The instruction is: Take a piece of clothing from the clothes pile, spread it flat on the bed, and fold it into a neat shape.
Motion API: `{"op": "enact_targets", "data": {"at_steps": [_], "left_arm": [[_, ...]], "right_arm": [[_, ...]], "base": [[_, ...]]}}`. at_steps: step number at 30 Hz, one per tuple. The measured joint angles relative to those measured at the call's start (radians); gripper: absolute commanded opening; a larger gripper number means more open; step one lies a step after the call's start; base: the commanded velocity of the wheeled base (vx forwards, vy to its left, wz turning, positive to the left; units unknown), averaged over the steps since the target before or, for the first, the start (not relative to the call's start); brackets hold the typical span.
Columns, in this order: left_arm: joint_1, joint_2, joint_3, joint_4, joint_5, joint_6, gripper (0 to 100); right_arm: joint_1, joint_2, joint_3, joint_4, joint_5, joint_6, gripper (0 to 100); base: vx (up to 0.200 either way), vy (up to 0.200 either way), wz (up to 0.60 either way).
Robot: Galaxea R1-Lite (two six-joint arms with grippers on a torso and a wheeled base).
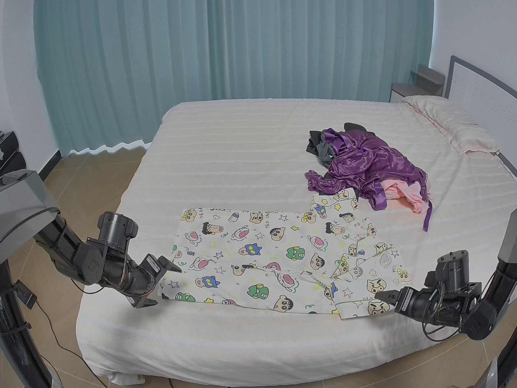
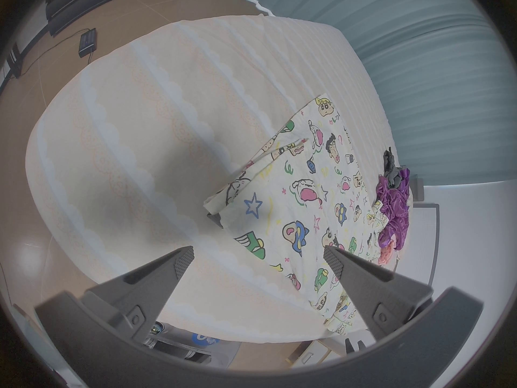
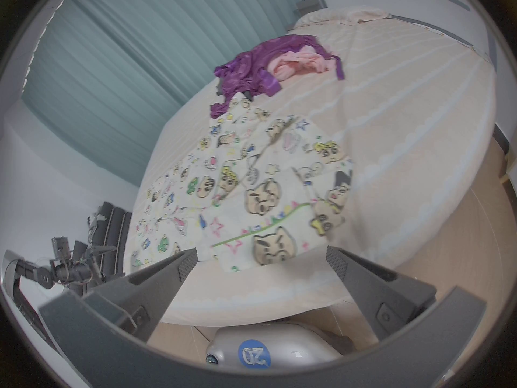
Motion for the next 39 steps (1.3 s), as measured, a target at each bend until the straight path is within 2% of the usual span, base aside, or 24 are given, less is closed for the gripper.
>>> {"op": "enact_targets", "data": {"at_steps": [8, 18, 24, 28, 34, 39], "left_arm": [[0.0, 0.0, 0.001, -0.004, -0.002, 0.0, 100], [0.0, 0.0, 0.021, -0.056, -0.005, 0.0, 100], [0.0, 0.0, 0.03, -0.065, -0.008, 0.0, 100], [0.0, 0.0, 0.032, -0.066, -0.008, 0.0, 100], [0.0, 0.0, 0.032, -0.066, -0.009, 0.0, 100], [0.0, 0.0, 0.034, -0.066, -0.009, 0.0, 100]], "right_arm": [[0.112, 0.05, -0.213, 0.064, -0.002, 0.004, 100], [0.222, 0.236, -0.559, 0.289, -0.002, 0.005, 100], [0.282, 0.311, -0.647, 0.341, -0.002, 0.017, 100], [0.293, 0.337, -0.672, 0.344, -0.005, 0.018, 100], [0.276, 0.393, -0.743, 0.369, -0.059, 0.016, 100], [0.259, 0.428, -0.815, 0.389, -0.076, 0.014, 100]], "base": [[0.0, 0.0, 0.0], [0.0, 0.0, 0.0], [0.0, 0.0, 0.0], [0.0, 0.0, 0.0], [0.0, 0.0, 0.0], [0.0, 0.0, 0.0]]}}
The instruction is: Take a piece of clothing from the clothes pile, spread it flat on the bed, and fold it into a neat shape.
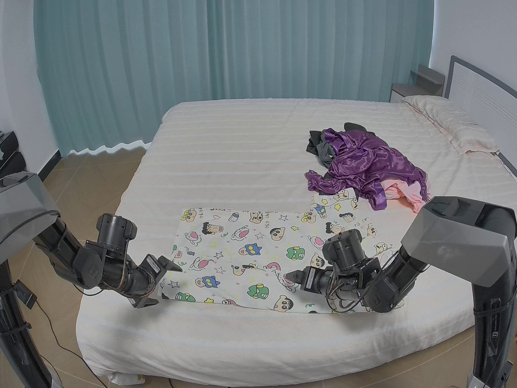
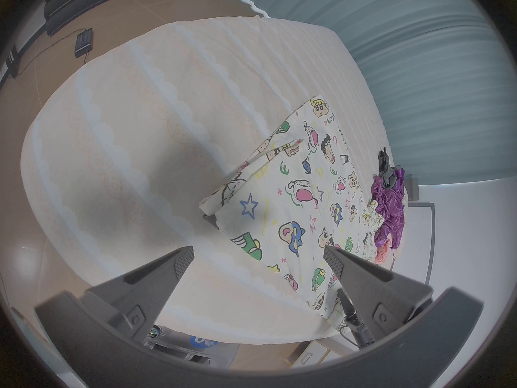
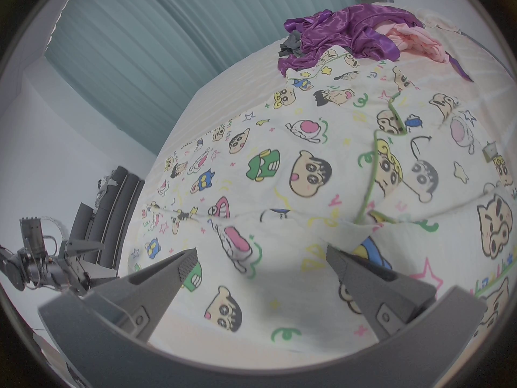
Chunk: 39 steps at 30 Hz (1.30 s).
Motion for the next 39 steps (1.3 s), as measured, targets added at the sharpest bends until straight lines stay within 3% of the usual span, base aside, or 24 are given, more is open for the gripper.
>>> {"op": "enact_targets", "data": {"at_steps": [10, 22, 36, 39], "left_arm": [[0.0, 0.0, 0.006, 0.0, -0.002, 0.004, 100], [0.0, -0.003, 0.007, 0.0, -0.006, 0.001, 100], [0.004, -0.006, 0.008, 0.0, -0.03, 0.0, 100], [0.004, -0.006, 0.008, 0.0, -0.03, 0.001, 100]], "right_arm": [[-0.019, 0.02, -0.089, 0.071, 0.001, 0.008, 100], [-0.016, -0.096, -0.077, 0.07, 0.028, 0.099, 100], [-0.067, -0.323, 0.243, 0.054, -0.016, 0.097, 100], [-0.086, -0.379, 0.335, 0.018, -0.011, 0.097, 100]], "base": [[0.0, 0.0, 0.0], [0.033, 0.0, 0.0], [0.2, 0.0, 0.0], [0.0, 0.0, 0.0]]}}
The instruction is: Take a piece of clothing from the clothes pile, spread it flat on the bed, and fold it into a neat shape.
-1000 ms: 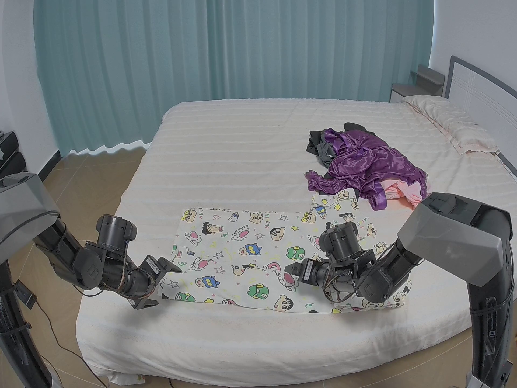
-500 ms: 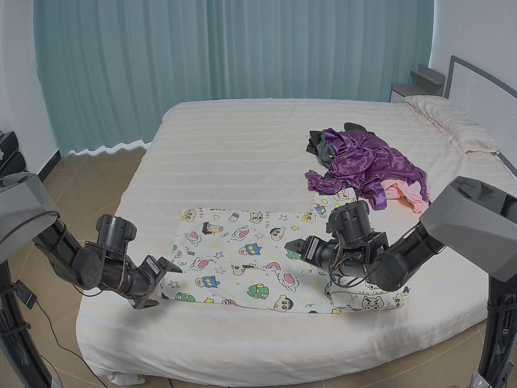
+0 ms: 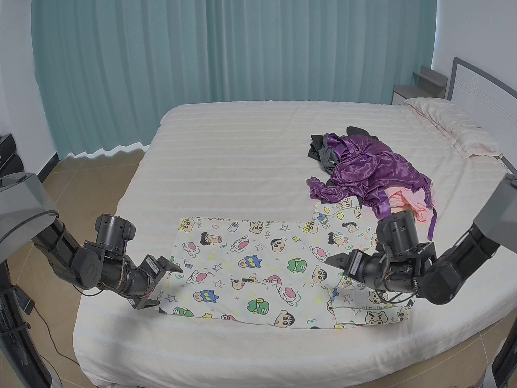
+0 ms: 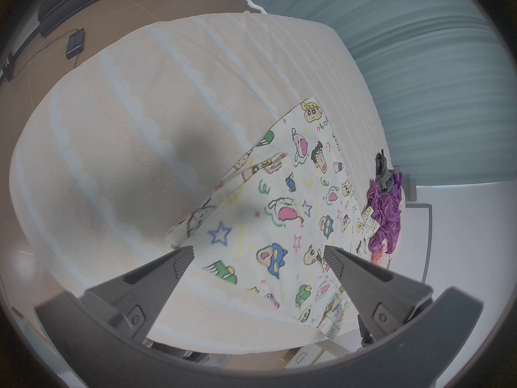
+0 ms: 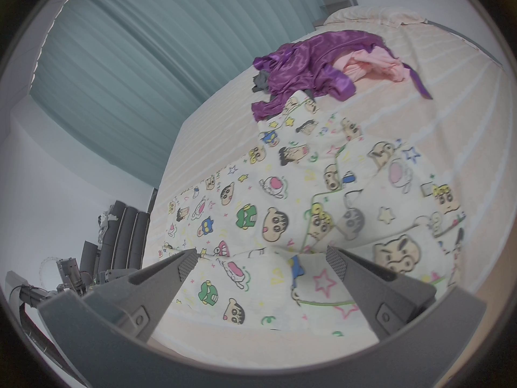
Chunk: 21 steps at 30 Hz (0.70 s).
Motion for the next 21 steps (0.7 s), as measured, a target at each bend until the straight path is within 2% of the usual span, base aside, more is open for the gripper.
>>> {"op": "enact_targets", "data": {"at_steps": [7, 13, 18, 21], "left_arm": [[0.0, 0.0, 0.005, -0.001, 0.003, 0.003, 100], [-0.001, 0.001, 0.008, -0.003, 0.004, 0.022, 100], [0.011, 0.001, 0.023, -0.02, -0.005, 0.196, 100], [0.027, 0.001, 0.047, -0.048, -0.028, 0.373, 100]], "right_arm": [[-0.039, -0.071, 0.164, -0.231, 0.05, 0.0, 100], [-0.07, -0.068, 0.214, -0.265, 0.073, -0.002, 100], [-0.081, -0.073, 0.227, -0.265, 0.097, -0.004, 100], [-0.084, -0.081, 0.235, -0.265, 0.12, -0.007, 100]], "base": [[0.0, 0.0, 0.0], [0.0, 0.0, 0.0], [0.0, 0.0, 0.0], [0.0, 0.0, 0.0]]}}
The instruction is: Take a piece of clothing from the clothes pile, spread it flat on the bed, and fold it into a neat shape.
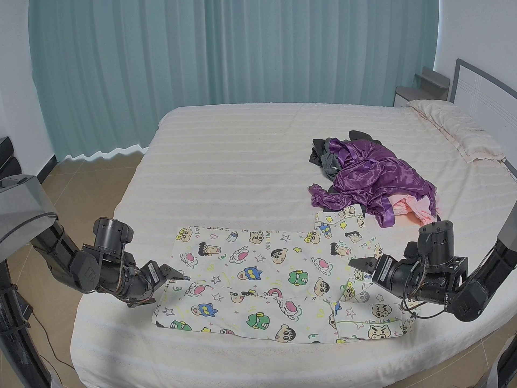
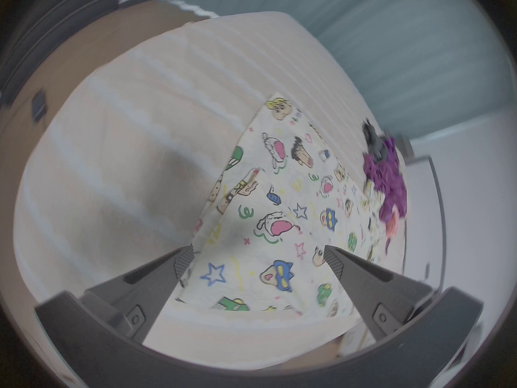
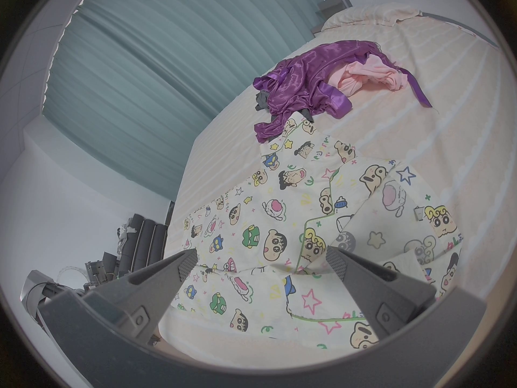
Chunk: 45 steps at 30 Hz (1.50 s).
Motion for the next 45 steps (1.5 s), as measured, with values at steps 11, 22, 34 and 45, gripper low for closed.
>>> {"op": "enact_targets", "data": {"at_steps": [11, 22, 34, 45], "left_arm": [[0.091, 0.044, 0.057, -0.049, -0.211, 0.5, 100], [0.108, 0.111, 0.034, -0.052, -0.227, 0.547, 100], [0.081, 0.131, 0.032, -0.054, -0.217, 0.549, 0], [0.068, 0.134, 0.035, -0.047, -0.103, 0.537, 0]], "right_arm": [[-0.006, -0.032, 0.026, 0.0, 0.058, -0.01, 100], [-0.005, -0.042, 0.032, 0.0, 0.066, -0.014, 100], [-0.002, -0.038, 0.03, 0.0, 0.067, -0.014, 100], [-0.011, -0.04, 0.027, -0.001, 0.086, -0.01, 100]], "base": [[0.0, 0.0, 0.0], [0.0, 0.0, 0.0], [0.0, 0.0, 0.0], [0.0, 0.0, 0.0]]}}
